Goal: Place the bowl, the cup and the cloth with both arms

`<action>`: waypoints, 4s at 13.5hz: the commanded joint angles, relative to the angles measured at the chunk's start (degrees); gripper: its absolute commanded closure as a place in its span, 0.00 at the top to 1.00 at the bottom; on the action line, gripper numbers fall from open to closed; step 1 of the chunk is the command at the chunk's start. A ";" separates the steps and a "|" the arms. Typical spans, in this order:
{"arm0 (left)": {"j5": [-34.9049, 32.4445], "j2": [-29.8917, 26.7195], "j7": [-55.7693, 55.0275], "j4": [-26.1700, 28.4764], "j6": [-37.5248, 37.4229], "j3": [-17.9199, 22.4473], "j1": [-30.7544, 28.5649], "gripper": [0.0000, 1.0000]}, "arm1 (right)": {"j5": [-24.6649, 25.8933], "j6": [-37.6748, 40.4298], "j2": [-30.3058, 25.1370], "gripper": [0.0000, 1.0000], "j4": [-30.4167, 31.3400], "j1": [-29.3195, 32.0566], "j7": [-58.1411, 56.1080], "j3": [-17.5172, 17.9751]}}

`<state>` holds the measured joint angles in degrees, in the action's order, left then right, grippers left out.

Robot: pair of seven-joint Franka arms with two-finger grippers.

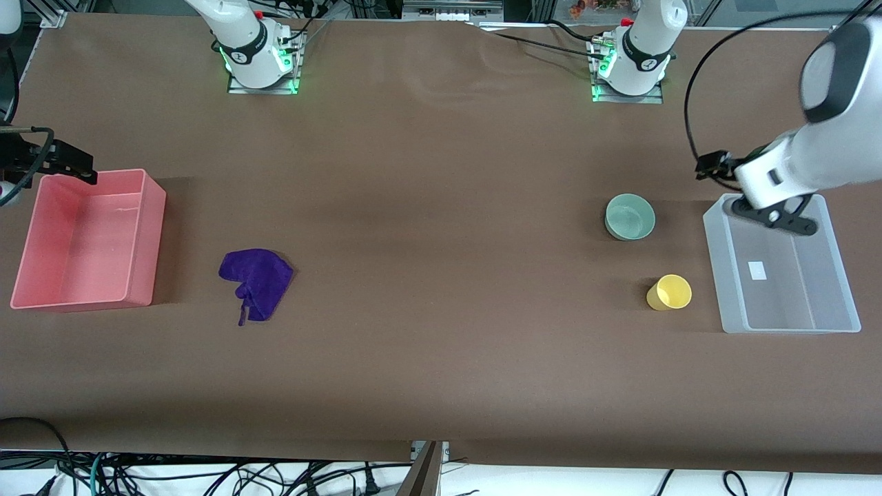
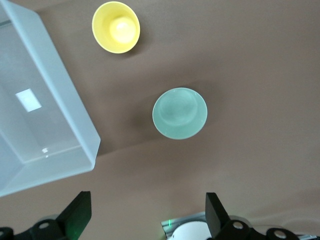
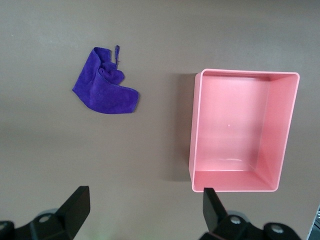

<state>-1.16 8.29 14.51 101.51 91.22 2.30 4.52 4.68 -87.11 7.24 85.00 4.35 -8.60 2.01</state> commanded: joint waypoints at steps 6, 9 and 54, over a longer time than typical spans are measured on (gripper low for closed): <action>1.51 1.80 4.74 31.34 47.05 0.61 0.23 1.00 | 0.51 -6.28 7.95 1.00 6.37 -0.31 0.07 0.19; 1.43 6.81 4.91 35.24 58.43 0.60 0.14 0.91 | -1.50 -22.36 8.75 1.00 17.54 -0.39 1.12 0.28; 0.29 24.13 19.77 -14.07 20.11 -6.87 -14.12 1.00 | -0.20 -30.36 15.95 0.00 22.99 2.77 -26.38 -20.29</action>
<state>-1.18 29.03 35.58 88.48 107.96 -5.14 -11.56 4.81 -111.97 23.52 103.45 7.21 -33.77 -18.14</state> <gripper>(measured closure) 0.000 0.916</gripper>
